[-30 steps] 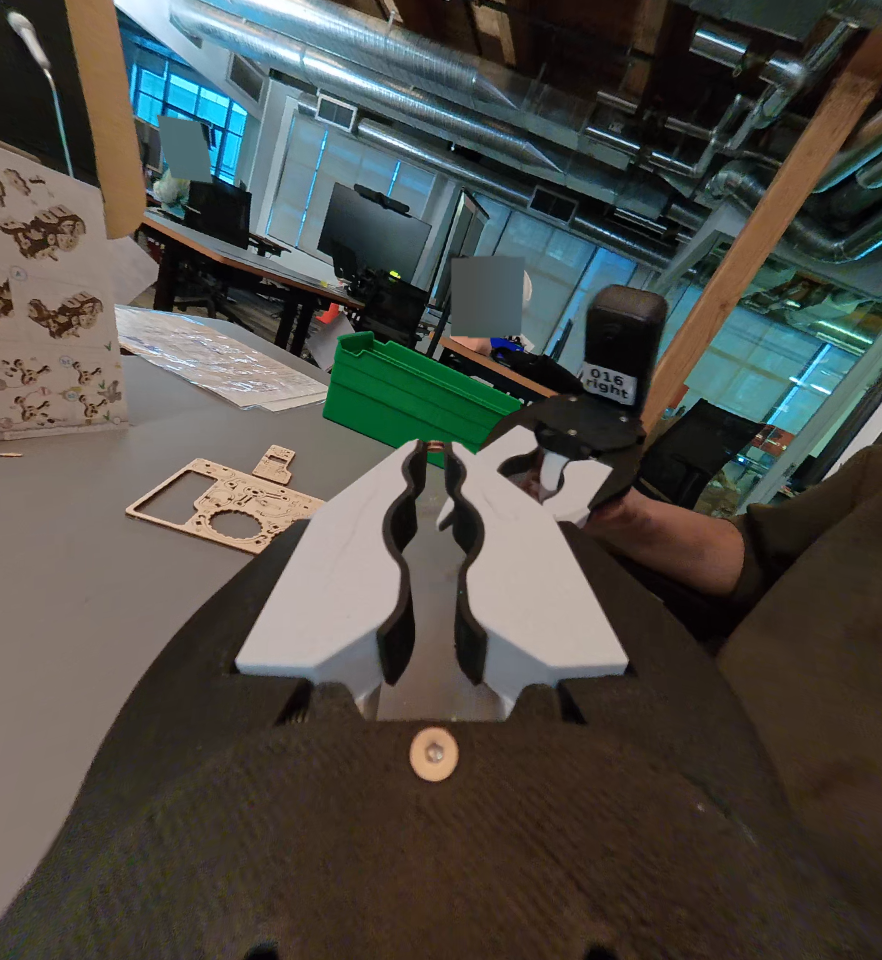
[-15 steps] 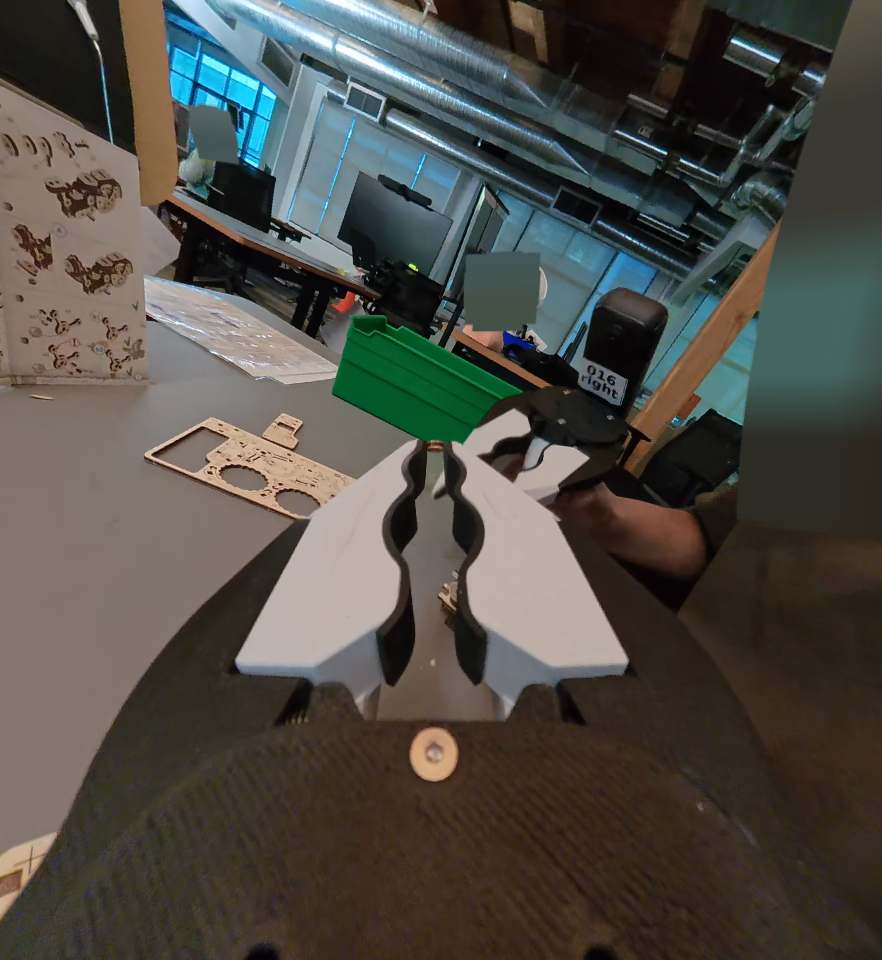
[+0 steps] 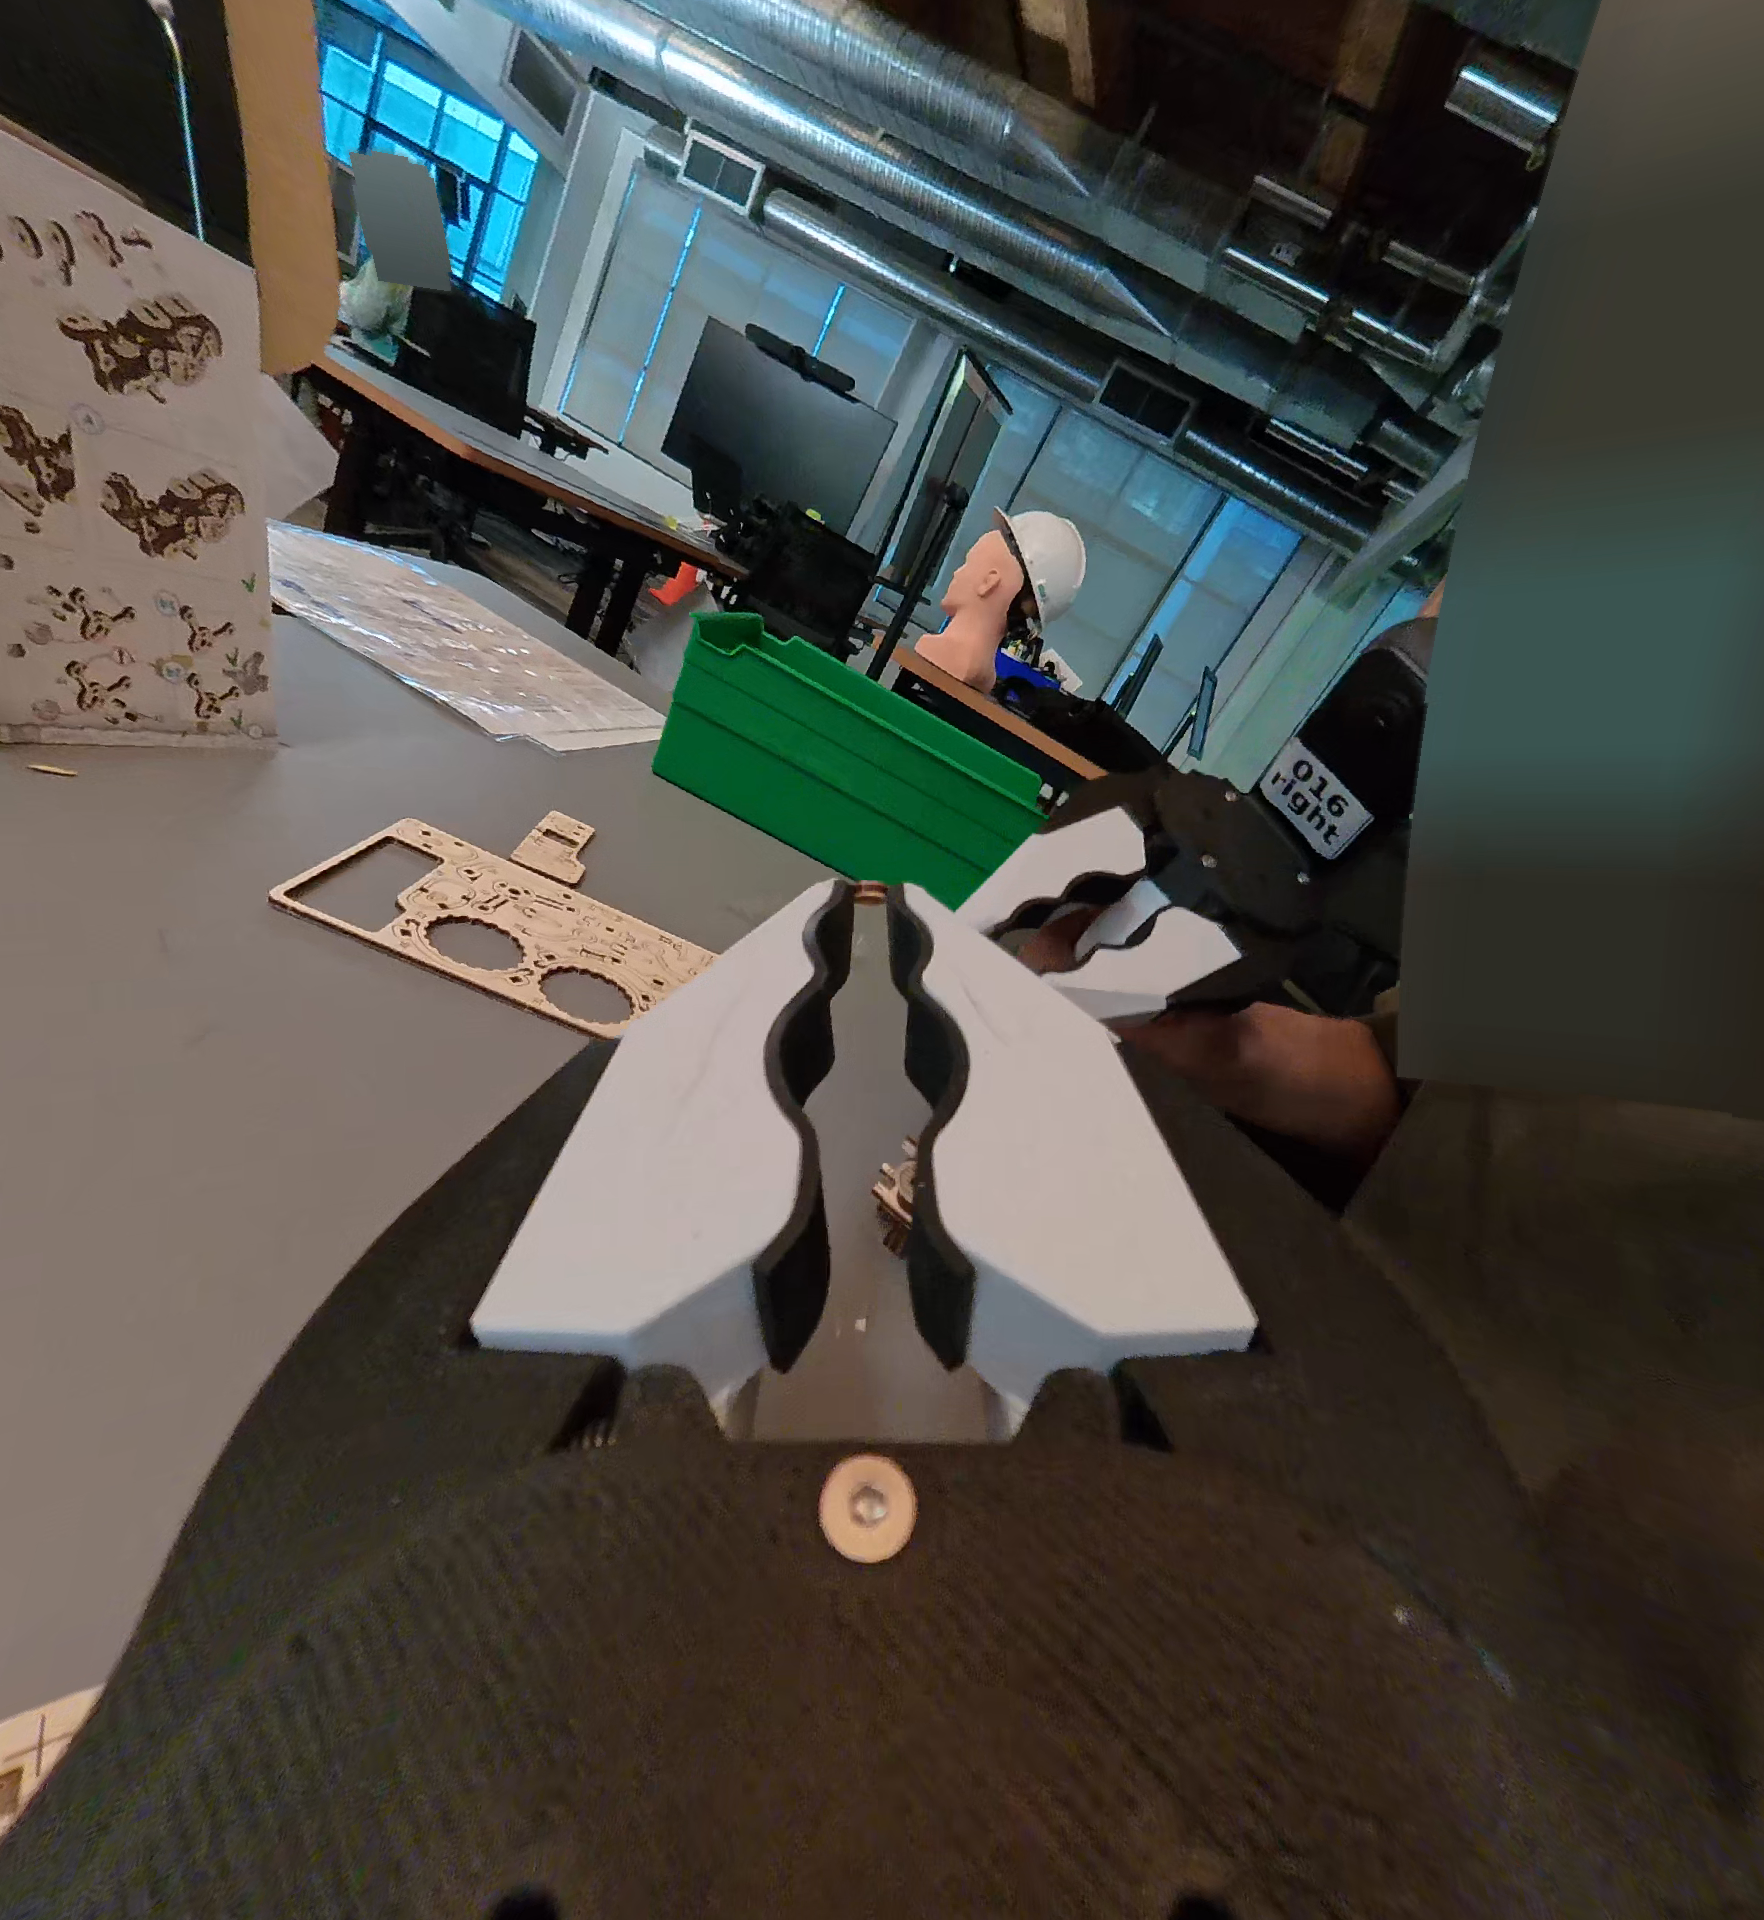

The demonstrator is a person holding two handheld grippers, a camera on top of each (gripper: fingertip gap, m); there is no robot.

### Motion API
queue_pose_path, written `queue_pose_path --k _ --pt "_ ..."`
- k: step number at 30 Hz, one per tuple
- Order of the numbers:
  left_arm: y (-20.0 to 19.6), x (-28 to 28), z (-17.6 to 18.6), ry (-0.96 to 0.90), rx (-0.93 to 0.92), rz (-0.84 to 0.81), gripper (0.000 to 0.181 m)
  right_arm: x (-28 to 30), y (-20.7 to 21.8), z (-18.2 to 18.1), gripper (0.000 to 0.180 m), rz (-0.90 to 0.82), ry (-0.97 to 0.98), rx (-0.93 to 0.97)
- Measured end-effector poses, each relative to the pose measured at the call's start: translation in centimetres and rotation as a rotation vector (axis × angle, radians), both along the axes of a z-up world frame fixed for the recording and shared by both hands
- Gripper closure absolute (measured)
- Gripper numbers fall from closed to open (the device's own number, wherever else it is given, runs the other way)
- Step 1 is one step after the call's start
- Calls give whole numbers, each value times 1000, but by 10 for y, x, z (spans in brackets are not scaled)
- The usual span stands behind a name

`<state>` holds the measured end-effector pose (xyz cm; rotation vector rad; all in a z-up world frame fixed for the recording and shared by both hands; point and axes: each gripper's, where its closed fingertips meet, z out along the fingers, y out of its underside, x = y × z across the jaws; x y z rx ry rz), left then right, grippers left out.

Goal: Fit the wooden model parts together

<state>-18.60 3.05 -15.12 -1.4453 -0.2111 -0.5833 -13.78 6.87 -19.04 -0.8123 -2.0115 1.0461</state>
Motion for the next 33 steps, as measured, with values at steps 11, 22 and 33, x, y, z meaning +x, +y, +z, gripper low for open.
queue_pose_path --k 11,22,33 --pt "11 0 1 -36 8 -34 177 14 -15 -8 152 17 -124 -77" --pt "14 1 0 -41 2 -46 177 20 -27 -45 142 -30 -369 25" --pt "10 2 -1 -27 -7 -41 177 18 -21 -63 165 -38 -476 53"
